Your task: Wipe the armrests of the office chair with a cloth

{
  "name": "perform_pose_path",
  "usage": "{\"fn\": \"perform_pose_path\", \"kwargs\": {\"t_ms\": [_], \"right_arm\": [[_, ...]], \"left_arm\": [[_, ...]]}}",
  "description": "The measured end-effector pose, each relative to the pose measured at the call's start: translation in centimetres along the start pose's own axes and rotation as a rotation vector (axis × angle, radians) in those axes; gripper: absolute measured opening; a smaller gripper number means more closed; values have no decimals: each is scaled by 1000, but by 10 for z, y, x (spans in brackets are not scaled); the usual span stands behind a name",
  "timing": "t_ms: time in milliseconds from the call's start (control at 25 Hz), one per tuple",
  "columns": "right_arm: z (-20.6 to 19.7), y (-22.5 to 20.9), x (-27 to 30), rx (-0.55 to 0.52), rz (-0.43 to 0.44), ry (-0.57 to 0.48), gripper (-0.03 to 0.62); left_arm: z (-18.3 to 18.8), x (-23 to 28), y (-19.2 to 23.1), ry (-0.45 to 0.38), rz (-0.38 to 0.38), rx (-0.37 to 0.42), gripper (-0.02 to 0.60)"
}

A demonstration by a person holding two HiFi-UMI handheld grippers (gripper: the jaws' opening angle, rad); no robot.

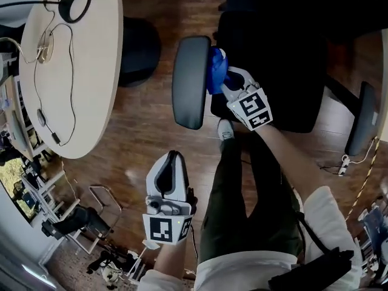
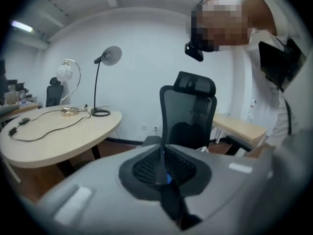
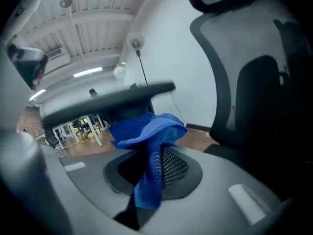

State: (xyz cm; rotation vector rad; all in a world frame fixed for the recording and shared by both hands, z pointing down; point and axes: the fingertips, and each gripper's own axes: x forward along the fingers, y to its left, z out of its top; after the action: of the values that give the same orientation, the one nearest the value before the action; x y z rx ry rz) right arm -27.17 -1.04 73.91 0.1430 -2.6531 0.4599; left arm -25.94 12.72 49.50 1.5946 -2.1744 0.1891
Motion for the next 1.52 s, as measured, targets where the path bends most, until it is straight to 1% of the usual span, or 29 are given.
{"fn": "perform_pose_path", "kwargs": {"t_ms": [80,120,160,200,280,320,400,440,480,520,560,600,640,680,720,760,840,960,1040,1120,1200,1240,1320,1400,1440,1480,1520], "right_arm": [[-58,-21,48,27,-31,133,67],[-78,-29,63,53,-47,176,67],[-85,-35,69,83,-59,185,67],[-82,-37,67,108,-71,166,67],[-54,-36,39,121,-106,71,67],[-33,-33,12,118,-133,3,67],[14,-30,-70,108,-217,-152,67],[37,-32,-122,112,-281,-230,67],[55,-37,-176,123,-364,-294,67],[66,-45,-229,126,-462,-334,67],[70,-54,-278,115,-569,-349,67],[69,-61,-319,102,-673,-346,67],[64,-68,-351,99,-764,-336,67],[57,-74,-376,108,-833,-326,67],[49,-80,-393,125,-879,-318,67],[40,-86,-404,143,-908,-312,67],[17,-99,-406,167,-927,-295,67],[-39,-132,-373,223,-940,-251,67],[-84,-170,-351,264,-1007,-236,67],[-133,-212,-336,322,-1077,-188,67],[-178,-243,-327,401,-1092,-117,67],[-192,-253,-325,424,-1086,-89,67],[-199,-259,-323,437,-1054,-61,67],[-182,-242,-323,439,-995,-47,67],[-164,-222,-322,442,-946,-56,67],[-137,-196,-321,430,-884,-78,67],[-100,-166,-322,391,-814,-117,66]], "left_arm": [[-16,7,6,13,-11,-22,23],[-21,9,8,21,-18,-24,23],[-25,9,9,28,-28,-21,23],[-27,9,9,34,-41,-11,23],[-25,12,4,45,-73,22,23],[-20,16,-1,46,-92,45,23],[-5,33,-24,30,-146,86,23],[3,45,-40,12,-186,97,23],[13,58,-59,-17,-239,97,23],[23,72,-80,-58,-304,85,23],[34,84,-102,-108,-380,65,38],[44,94,-123,-151,-457,46,93],[50,105,-143,-173,-522,37,100],[51,114,-162,-171,-572,37,100],[49,120,-180,-157,-607,42,100],[45,124,-196,-140,-632,46,100],[35,125,-221,-108,-667,54,100],[14,122,-233,-62,-692,75,100],[-3,120,-223,-26,-685,93,100],[-22,114,-207,15,-661,104,100],[-40,106,-189,55,-625,106,100],[-46,104,-180,68,-605,106,100],[-49,98,-164,77,-565,104,100],[-41,90,-154,65,-535,92,100],[-31,84,-153,51,-522,84,100],[-17,79,-153,28,-508,75,100],[1,73,-155,-5,-493,68,100]]}}
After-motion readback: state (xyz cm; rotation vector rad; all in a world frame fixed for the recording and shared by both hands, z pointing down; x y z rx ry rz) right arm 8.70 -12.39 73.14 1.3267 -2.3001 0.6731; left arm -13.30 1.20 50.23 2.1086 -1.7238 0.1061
